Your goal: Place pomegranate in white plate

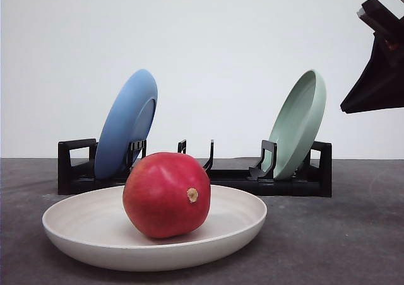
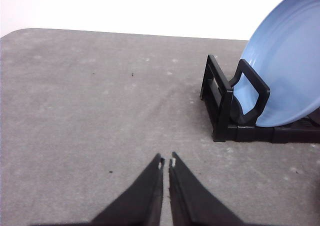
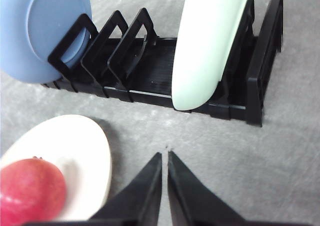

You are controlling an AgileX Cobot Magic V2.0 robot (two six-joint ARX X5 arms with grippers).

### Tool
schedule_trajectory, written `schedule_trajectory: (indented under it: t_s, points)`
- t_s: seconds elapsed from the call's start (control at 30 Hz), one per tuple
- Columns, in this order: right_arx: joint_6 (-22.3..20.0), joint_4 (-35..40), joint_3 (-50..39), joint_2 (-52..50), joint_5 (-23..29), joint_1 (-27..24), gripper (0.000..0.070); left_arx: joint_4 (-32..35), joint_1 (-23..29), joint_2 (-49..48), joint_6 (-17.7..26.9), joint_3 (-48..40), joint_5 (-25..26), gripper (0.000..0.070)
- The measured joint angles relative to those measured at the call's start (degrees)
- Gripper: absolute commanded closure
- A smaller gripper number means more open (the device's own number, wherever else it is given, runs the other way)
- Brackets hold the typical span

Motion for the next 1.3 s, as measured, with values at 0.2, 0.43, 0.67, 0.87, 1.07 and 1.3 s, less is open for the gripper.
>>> schedule_trajectory:
  t_s: [0.2,0.43,0.67,0.87,1.07,1.3]
  points:
    - [-10.0,-4.7,-0.4,-4.6,6.6,-0.1,0.0686,0.0,0.0,0.0,0.0,0.0,0.0,0.07]
    - [-18.1,-5.9,-7.9,-17.8,20.2,-4.2,0.0685,0.0,0.0,0.0,0.0,0.0,0.0,0.07]
    - [-19.0,-5.9,-16.8,-32.5,20.8,-9.1,0.0685,0.0,0.0,0.0,0.0,0.0,0.0,0.07]
    - [-18.5,-5.3,-22.4,-43.8,20.8,-10.7,0.0685,0.0,0.0,0.0,0.0,0.0,0.0,0.07]
    - [-16.3,-5.7,-25.9,-50.9,20.6,-11.7,0.0685,0.0,0.0,0.0,0.0,0.0,0.0,0.07]
    - [-15.7,-6.5,-25.9,-52.9,20.7,-12.0,0.0685,0.0,0.0,0.0,0.0,0.0,0.0,0.07]
